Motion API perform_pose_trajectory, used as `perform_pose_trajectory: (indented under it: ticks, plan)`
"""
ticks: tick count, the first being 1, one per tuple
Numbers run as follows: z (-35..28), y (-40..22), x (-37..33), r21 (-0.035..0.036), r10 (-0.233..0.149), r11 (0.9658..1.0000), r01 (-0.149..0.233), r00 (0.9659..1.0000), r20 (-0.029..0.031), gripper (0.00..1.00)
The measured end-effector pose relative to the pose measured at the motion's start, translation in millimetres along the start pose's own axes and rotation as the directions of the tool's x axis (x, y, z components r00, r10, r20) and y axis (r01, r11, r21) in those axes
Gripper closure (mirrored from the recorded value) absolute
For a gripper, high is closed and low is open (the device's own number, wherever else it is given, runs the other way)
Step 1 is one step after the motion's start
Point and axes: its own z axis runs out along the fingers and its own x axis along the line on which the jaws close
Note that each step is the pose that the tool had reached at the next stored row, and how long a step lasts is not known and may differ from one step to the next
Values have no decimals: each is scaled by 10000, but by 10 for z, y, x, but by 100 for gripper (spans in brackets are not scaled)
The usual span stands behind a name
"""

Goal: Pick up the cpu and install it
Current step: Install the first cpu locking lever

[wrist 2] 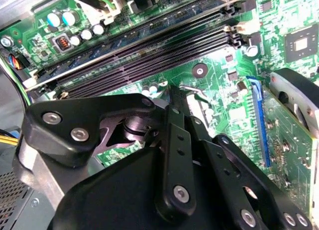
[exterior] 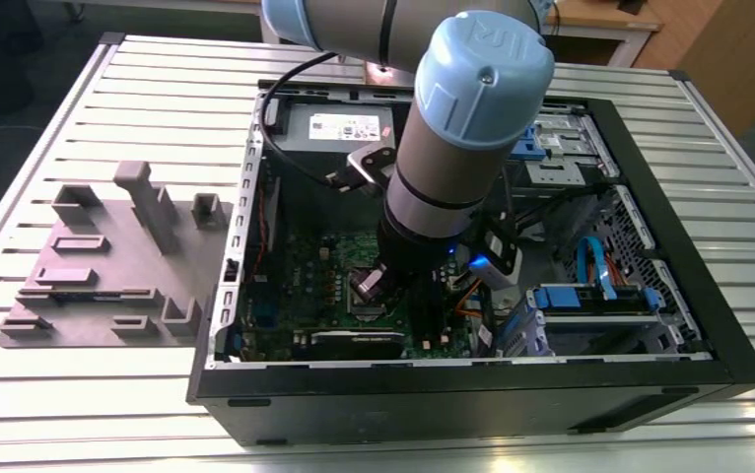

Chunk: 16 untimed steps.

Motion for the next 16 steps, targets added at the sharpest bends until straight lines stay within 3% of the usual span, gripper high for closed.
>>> perform_pose_trajectory:
  ticks: [6,16]
  plan:
    - [0,-3,-3,-41,-259,9997,259,9997,20,90]
    - [16,-10,-14,-42,-427,9991,428,9991,12,90]
